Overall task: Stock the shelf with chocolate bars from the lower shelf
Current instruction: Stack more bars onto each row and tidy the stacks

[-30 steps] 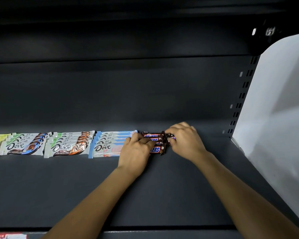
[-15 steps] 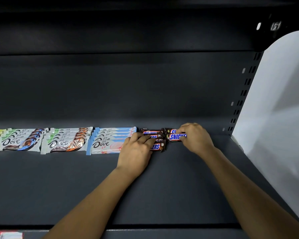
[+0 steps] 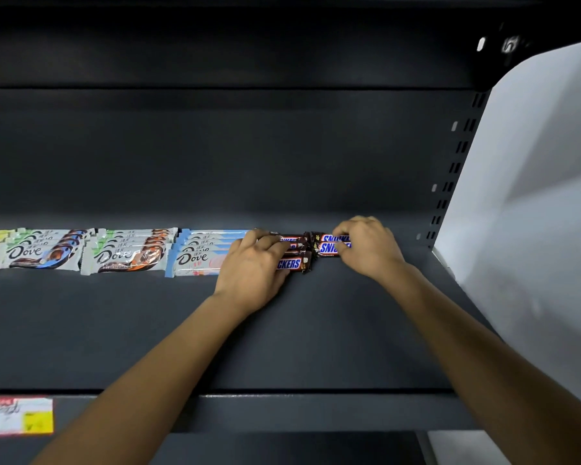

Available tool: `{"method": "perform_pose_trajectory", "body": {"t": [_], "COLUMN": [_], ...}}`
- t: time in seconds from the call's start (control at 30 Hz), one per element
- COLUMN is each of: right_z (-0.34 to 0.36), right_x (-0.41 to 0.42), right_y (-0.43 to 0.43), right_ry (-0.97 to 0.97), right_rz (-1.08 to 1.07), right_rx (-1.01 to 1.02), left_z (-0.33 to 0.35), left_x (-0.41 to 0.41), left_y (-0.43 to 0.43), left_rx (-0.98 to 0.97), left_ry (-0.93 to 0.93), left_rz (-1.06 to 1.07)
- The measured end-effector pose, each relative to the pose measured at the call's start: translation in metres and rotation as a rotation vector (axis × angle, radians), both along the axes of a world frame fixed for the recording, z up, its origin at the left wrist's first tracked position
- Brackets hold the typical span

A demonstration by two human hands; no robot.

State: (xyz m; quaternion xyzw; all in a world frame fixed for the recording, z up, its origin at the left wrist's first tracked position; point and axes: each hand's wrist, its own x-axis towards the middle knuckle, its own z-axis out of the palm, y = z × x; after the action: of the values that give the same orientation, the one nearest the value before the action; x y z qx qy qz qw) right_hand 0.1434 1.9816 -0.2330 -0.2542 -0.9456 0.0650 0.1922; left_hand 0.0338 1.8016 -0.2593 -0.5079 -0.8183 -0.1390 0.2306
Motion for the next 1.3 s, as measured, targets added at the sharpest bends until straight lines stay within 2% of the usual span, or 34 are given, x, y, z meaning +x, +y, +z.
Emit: {"method": "perform_pose_trajectory", "body": {"t": [0.23,0.67,1.0,1.13,1.3], "right_z": [0.003,-0.019,-0.044,-0.056,-0.075], "right_x": [0.02,0.034,0.042,0.041,0.041], "right_y": [-0.059,-0.229,-0.308,-0.323,-0.332], "right_ry": [0.007,0.107,0.334,0.294,0.242], "right_rz": [0.022,0.054,0.173,0.225,0.256], "right_rx": [-0.021,-0.037,0.095,0.105,0.119], "left_z": [0.009,0.005,-0.012,-0.018,-0.04], "left_x": [0.013,0.029,0.037,0.04,0.037], "left_y": [-0.037,-0.182,-0.25,-0.263,-0.279], "left_rx": [-0.06,-0.132,0.067,0.101,0.054], "left_ry": [-0.065,-0.116,-0.101,-0.101,-0.09], "left_rz": [0.025,0.039,-0.142,-0.223,-0.29]}}
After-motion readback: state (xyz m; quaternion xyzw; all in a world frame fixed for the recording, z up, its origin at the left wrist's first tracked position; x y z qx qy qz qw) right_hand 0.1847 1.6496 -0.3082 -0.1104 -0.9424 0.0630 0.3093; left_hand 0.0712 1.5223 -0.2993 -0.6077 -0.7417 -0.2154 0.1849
